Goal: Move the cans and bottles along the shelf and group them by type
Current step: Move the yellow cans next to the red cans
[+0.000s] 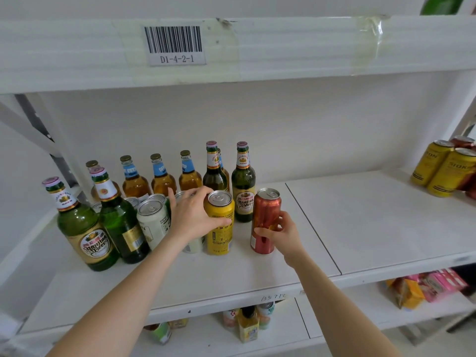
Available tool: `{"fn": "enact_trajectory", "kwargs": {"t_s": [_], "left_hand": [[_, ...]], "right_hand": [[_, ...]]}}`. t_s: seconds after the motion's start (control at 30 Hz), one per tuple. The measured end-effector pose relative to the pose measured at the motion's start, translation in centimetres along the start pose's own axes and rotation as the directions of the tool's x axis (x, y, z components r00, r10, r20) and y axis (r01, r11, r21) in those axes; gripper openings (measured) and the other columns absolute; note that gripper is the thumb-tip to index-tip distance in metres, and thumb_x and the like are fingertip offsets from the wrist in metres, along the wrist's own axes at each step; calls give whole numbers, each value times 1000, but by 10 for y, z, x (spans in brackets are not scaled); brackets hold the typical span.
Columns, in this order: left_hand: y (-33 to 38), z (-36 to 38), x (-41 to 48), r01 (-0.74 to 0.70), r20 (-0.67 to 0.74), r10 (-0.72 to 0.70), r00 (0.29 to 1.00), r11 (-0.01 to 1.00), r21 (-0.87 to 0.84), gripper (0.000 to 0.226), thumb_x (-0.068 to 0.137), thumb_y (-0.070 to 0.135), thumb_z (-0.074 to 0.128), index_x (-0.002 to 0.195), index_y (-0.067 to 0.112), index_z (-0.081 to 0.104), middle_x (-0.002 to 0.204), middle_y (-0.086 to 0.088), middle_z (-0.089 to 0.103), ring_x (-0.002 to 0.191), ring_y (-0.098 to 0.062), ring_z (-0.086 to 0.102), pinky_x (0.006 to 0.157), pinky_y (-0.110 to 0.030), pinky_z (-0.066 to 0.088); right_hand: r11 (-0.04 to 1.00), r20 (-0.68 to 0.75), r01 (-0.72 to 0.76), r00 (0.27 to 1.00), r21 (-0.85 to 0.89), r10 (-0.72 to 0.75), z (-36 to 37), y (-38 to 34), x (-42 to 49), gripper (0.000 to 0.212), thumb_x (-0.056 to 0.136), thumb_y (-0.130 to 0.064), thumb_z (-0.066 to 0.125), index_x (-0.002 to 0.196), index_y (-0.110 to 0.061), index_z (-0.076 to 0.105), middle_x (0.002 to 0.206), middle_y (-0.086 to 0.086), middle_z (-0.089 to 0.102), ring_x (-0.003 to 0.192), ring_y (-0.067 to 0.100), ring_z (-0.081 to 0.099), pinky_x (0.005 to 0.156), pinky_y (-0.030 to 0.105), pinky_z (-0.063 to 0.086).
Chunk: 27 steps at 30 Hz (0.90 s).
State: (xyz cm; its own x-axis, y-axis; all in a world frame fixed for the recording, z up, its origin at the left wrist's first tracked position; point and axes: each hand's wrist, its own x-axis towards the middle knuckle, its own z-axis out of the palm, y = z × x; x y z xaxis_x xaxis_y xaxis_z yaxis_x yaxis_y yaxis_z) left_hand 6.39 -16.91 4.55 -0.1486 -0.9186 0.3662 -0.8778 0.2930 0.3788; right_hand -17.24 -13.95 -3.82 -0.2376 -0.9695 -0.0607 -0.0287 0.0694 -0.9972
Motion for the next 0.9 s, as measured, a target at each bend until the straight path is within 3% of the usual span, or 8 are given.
{"fn": "enact_trajectory", "kwargs": {"t_s": [0.1, 0.17, 0.23, 0.27, 0.47, 0.57, 0.7, 0.9], "left_hand": [[5, -9, -5, -22, 1, 22, 1000, 999, -42, 74, 54, 76, 73, 115, 40, 52, 126, 9, 61, 130, -18, 45, 117, -56, -7], [10, -14, -9, -39, 14, 41, 999, 992, -121, 75, 54, 71, 78, 117, 37, 53, 121, 11, 62, 125, -18, 48, 117, -52, 11], [14, -20, -16, -34, 36, 46, 998, 959, -281, 74, 54, 62, 84, 116, 35, 53, 111, 15, 61, 114, -17, 53, 98, -40, 39], [17, -22, -19, -22, 53, 44, 998, 932, -361, 73, 55, 56, 87, 116, 35, 53, 108, 17, 60, 110, -14, 55, 88, -33, 43], [30, -23, -40, 56, 158, 48, 986, 803, -593, 71, 58, 42, 92, 118, 36, 55, 113, 19, 62, 107, -3, 58, 83, -28, 52], [38, -19, -51, 87, 193, 60, 979, 738, -669, 72, 58, 37, 93, 120, 35, 56, 118, 11, 65, 108, -9, 62, 85, -33, 56], [55, -13, -64, 138, 220, 37, 975, 677, -723, 59, 60, 37, 92, 105, 49, 56, 113, 19, 62, 104, -3, 60, 76, -24, 53], [93, 7, -76, 248, 261, -59, 963, 565, -787, 65, 63, 33, 91, 119, 39, 59, 118, 11, 64, 109, -13, 61, 83, -37, 56]], "right_hand": [[1000, -1, 1, 1000, 21, -1, -6, -6, -12, 65, 67, -11, 87, 121, -20, 53, 111, 2, 65, 101, 22, 64, 73, 34, 56], [1000, -11, 10, 1000, 29, -10, -9, -10, -20, 64, 67, -12, 87, 121, -20, 54, 110, 2, 65, 100, 21, 65, 73, 32, 55], [999, -22, 12, 1000, 40, -11, -11, -12, -29, 64, 66, -12, 87, 120, -19, 54, 109, 2, 66, 100, 22, 66, 77, 37, 56], [999, -25, 14, 1000, 45, -13, -13, -14, -34, 63, 66, -12, 87, 119, -20, 55, 108, 2, 65, 100, 22, 66, 79, 40, 56], [997, -38, -2, 999, 76, 5, -24, -18, -68, 53, 70, -15, 85, 114, -23, 57, 110, 5, 65, 102, 25, 66, 86, 47, 56], [993, -48, -15, 999, 114, 20, -33, -21, -85, 52, 72, -16, 84, 116, -22, 57, 112, 5, 64, 102, 24, 65, 76, 39, 55], [988, -50, -34, 998, 151, 42, -51, -24, -102, 47, 74, -14, 82, 113, -20, 57, 111, 5, 65, 100, 23, 66, 69, 35, 54], [981, -25, -72, 997, 179, 77, -98, -25, -110, 47, 76, -13, 81, 115, -19, 56, 112, 7, 66, 98, 22, 67, 72, 40, 55]]}}
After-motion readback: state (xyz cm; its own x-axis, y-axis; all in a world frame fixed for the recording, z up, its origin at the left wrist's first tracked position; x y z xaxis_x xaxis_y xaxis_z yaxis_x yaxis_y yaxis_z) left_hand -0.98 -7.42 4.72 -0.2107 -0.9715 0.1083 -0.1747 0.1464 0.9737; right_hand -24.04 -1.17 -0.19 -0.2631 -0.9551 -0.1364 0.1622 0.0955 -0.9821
